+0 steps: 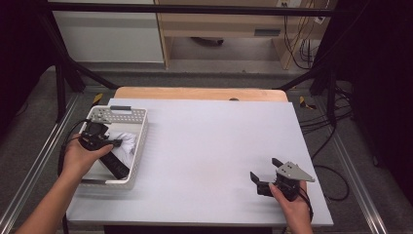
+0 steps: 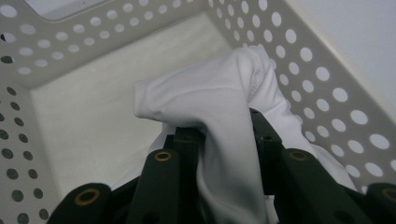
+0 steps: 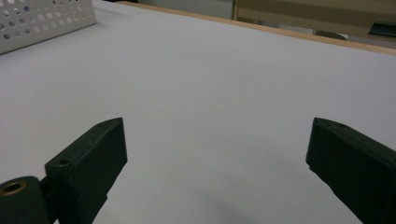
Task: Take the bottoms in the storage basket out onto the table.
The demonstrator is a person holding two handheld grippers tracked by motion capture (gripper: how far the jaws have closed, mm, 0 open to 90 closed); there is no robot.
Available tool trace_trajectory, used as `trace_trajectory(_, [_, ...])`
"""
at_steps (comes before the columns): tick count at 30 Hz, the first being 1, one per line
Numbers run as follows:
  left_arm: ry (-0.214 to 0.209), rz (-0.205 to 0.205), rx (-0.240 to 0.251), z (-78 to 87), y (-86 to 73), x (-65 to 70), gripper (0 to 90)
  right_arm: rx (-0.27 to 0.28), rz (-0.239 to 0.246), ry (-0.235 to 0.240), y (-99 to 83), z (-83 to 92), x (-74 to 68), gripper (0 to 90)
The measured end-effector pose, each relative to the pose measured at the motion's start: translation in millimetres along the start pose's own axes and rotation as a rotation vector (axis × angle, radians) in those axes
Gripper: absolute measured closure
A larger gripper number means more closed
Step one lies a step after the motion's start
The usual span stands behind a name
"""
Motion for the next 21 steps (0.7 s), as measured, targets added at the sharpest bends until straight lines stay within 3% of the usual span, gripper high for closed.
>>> trace_trajectory(21, [0.012, -0.008, 0.068, 19.0, 9.1, 1.2, 69.4, 0.004, 0.003, -0.002, 0.6, 0.1, 0.5, 5.6])
Point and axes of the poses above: each handheld gripper's, and its own axes: z roughly backward along the jaws, y roughly out of its top, x roughly to its right, the point moved 4 cm from there along -z, roughly forward along the jaws, and after that the axes turned 11 degrees about z, right-handed, at the moved point
